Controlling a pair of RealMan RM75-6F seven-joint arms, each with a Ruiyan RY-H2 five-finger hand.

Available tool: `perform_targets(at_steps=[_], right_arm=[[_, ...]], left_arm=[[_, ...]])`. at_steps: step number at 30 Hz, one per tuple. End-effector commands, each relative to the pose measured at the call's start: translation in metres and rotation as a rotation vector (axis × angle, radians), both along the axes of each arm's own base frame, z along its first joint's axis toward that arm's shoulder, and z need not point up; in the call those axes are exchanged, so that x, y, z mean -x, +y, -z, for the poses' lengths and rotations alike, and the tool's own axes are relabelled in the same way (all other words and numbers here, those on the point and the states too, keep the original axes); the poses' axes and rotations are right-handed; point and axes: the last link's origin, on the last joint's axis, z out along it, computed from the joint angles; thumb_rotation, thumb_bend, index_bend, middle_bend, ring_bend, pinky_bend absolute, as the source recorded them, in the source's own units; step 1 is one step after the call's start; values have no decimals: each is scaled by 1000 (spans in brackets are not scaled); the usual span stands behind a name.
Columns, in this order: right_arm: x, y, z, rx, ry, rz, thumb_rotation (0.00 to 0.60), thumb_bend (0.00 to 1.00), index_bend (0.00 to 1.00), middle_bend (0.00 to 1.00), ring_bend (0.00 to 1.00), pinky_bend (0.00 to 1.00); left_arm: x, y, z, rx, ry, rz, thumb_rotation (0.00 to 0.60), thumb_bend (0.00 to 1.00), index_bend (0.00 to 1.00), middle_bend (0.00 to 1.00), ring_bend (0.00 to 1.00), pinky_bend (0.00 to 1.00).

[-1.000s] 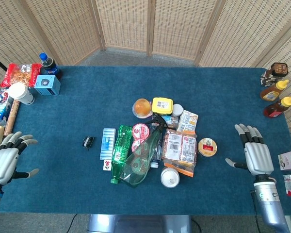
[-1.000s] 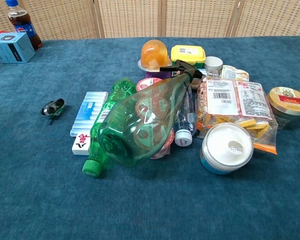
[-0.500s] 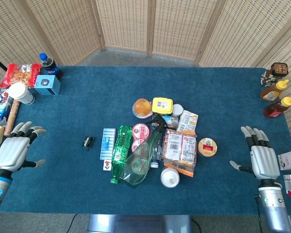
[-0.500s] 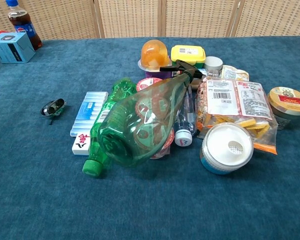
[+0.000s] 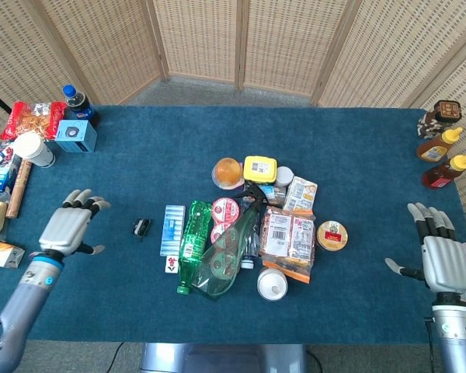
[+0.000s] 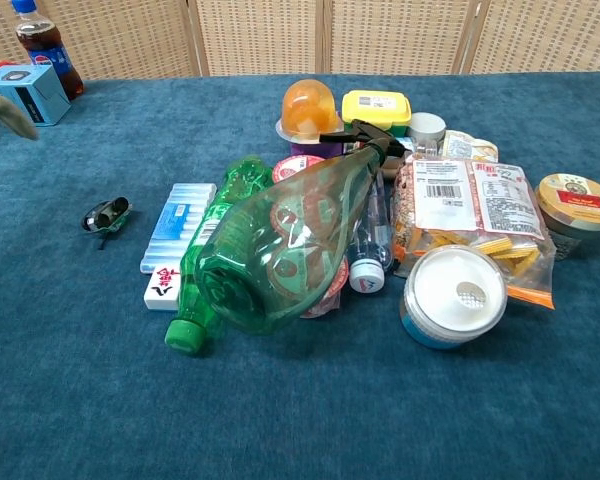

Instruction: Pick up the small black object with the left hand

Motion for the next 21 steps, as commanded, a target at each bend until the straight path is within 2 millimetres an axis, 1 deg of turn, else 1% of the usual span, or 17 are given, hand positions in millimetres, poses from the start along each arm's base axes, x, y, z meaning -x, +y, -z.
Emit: perform_targets(at_steps=[1,6,11,18,21], right_arm=[[1,1,-2,6,0,7,560,0,0,0,0,0],[5,3,-5,13,2,18,557,0,0,0,0,0],[8,4,-9,21,4,28,556,0,0,0,0,0],[11,8,-13,34,6,40,555,0,0,0,0,0],[14,9,-15,44,9,51,557,0,0,0,0,0]], left_arm=[[-5,9,18,36,2,10,600,166,246,241,0,0],[-10,18,39,54,12,24,600,165,254,251,0,0],[-15,23,55,71,2,19,600,166,261,267,0,0],[-23,28,73,100,-15,28,600,165,264,279,0,0],[-24,31,77,104,-11,30,600,166,268,289,0,0]])
